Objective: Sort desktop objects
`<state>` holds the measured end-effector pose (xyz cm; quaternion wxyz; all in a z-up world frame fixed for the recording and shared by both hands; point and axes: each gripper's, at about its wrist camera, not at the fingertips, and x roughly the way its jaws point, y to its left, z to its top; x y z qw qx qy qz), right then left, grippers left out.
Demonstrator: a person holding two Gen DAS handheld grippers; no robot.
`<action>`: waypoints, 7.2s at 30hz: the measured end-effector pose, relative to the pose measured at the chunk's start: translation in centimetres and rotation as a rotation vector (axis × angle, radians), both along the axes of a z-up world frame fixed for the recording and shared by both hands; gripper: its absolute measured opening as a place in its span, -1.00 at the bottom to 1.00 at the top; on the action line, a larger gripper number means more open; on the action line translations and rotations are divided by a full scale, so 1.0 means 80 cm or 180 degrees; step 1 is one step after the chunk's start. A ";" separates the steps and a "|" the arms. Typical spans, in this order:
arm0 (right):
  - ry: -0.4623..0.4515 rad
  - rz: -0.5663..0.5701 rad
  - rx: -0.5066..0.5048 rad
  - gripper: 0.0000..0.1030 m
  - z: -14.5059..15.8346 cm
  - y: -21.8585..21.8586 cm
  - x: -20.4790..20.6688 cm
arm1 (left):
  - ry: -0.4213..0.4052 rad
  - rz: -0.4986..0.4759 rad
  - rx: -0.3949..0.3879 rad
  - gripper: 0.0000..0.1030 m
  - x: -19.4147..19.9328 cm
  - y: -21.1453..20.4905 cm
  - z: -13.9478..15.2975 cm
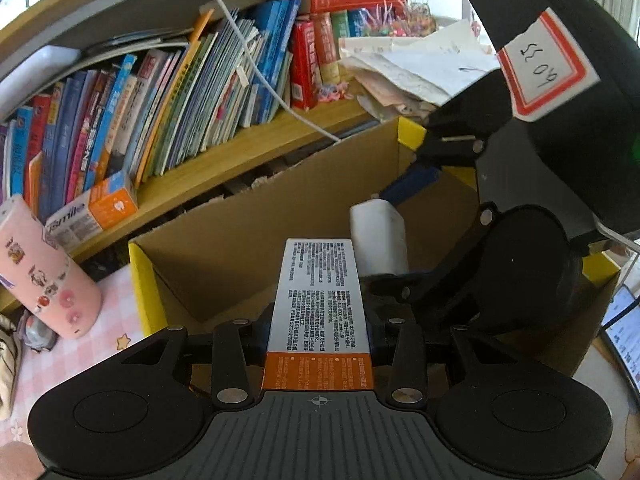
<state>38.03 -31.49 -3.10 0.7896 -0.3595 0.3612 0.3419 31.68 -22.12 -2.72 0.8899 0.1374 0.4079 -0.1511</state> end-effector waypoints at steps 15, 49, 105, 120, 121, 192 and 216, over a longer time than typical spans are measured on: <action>0.0083 -0.0106 0.0090 0.23 0.002 0.001 0.009 | -0.0119 0.0038 0.0133 0.57 -0.006 0.000 0.006; -0.0260 -0.1135 0.1367 0.89 0.073 -0.082 -0.142 | -0.1061 0.0679 -0.0157 0.97 -0.169 0.043 0.075; -0.0294 -0.1880 0.1319 1.00 0.025 0.159 -0.360 | -0.0670 0.0538 -0.0161 0.98 -0.323 0.283 0.020; -0.0226 -0.1642 0.1256 1.00 0.019 0.220 -0.355 | -0.0256 0.0574 -0.0142 0.98 -0.321 0.337 0.003; -0.0218 -0.1636 0.1254 1.00 0.019 0.222 -0.354 | -0.0259 0.0582 -0.0140 0.98 -0.322 0.339 0.002; 0.0212 -0.0420 0.1143 0.95 0.001 0.441 -0.162 | -0.0556 0.1525 -0.0484 0.03 -0.223 0.456 -0.049; 0.0219 -0.0200 0.0949 0.33 -0.018 0.488 -0.134 | -0.0430 0.1614 -0.0312 -0.23 -0.208 0.472 -0.067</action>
